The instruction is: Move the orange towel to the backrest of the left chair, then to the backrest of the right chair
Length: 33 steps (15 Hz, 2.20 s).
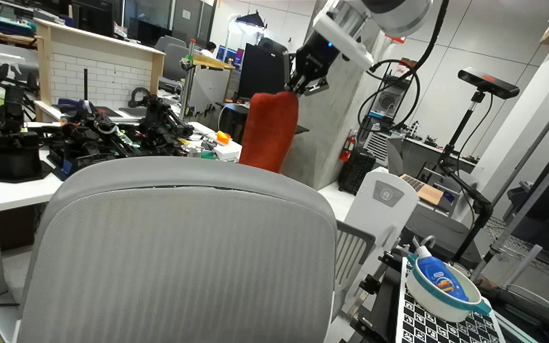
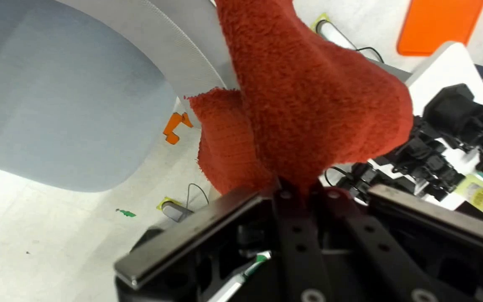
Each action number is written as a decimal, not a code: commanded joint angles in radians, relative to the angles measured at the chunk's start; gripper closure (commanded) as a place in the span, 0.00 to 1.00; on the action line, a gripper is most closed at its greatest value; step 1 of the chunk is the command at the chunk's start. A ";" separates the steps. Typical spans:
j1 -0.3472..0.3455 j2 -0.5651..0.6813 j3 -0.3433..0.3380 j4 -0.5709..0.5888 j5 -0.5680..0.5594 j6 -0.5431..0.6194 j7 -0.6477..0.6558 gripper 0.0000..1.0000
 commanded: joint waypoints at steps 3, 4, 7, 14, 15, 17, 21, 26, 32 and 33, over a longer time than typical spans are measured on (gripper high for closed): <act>0.005 -0.111 0.039 0.029 0.008 -0.071 -0.011 0.98; 0.008 -0.120 0.048 0.043 0.008 -0.080 -0.009 0.98; 0.027 -0.142 0.081 0.103 0.005 -0.123 0.009 0.98; 0.100 -0.139 0.157 0.181 -0.013 -0.150 0.037 0.98; 0.107 -0.138 0.164 0.165 -0.010 -0.143 0.036 0.98; 0.122 -0.133 0.174 0.142 -0.012 -0.137 0.042 0.98; 0.141 -0.134 0.183 0.050 -0.020 -0.107 0.051 0.98; 0.144 -0.137 0.180 -0.083 -0.034 -0.051 0.046 0.98; 0.156 -0.156 0.181 -0.221 -0.103 0.088 0.042 0.98; 0.163 -0.163 0.182 -0.246 -0.133 0.126 0.039 0.98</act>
